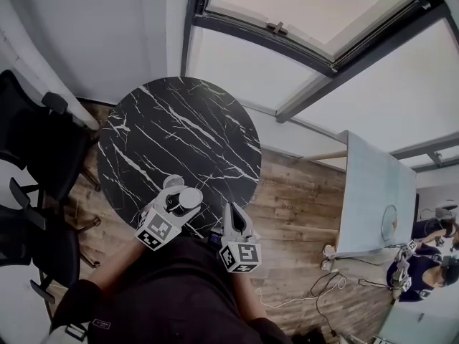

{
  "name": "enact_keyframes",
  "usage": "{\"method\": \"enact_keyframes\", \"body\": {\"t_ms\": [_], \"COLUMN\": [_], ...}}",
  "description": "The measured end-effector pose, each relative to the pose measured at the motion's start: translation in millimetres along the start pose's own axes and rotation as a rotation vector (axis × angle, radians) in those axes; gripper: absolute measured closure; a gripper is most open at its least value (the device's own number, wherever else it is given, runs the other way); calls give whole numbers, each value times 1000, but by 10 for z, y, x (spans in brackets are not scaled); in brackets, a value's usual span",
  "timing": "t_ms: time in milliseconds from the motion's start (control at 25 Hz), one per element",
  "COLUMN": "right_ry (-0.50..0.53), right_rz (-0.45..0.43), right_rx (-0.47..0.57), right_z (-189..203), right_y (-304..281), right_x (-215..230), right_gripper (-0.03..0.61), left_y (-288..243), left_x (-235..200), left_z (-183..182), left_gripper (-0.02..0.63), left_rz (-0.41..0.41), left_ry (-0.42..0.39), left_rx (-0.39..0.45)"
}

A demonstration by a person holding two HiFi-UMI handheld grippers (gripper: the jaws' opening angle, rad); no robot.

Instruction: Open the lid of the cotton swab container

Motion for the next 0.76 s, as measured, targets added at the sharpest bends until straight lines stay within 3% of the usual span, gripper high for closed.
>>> {"method": "enact_keyframes", "body": {"t_ms": [760], "right_ry": [-4], "right_rz": [-2], "right_rx": [3], "right_z": [9], "right_y": [11], "right_x": [-15], "right_gripper": [581], "left_y": [-41], "left_x": [51], "left_z": [47], "left_gripper": [360], "left_rz": [41], "left_ry": [-19], "left_rx": [-27]}}
Point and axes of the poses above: the fingertips, and each gripper's own axes: y backward along the fingers, x to its right, z out of its underside, the point moved 8 cm from there along y, backward along the fingers
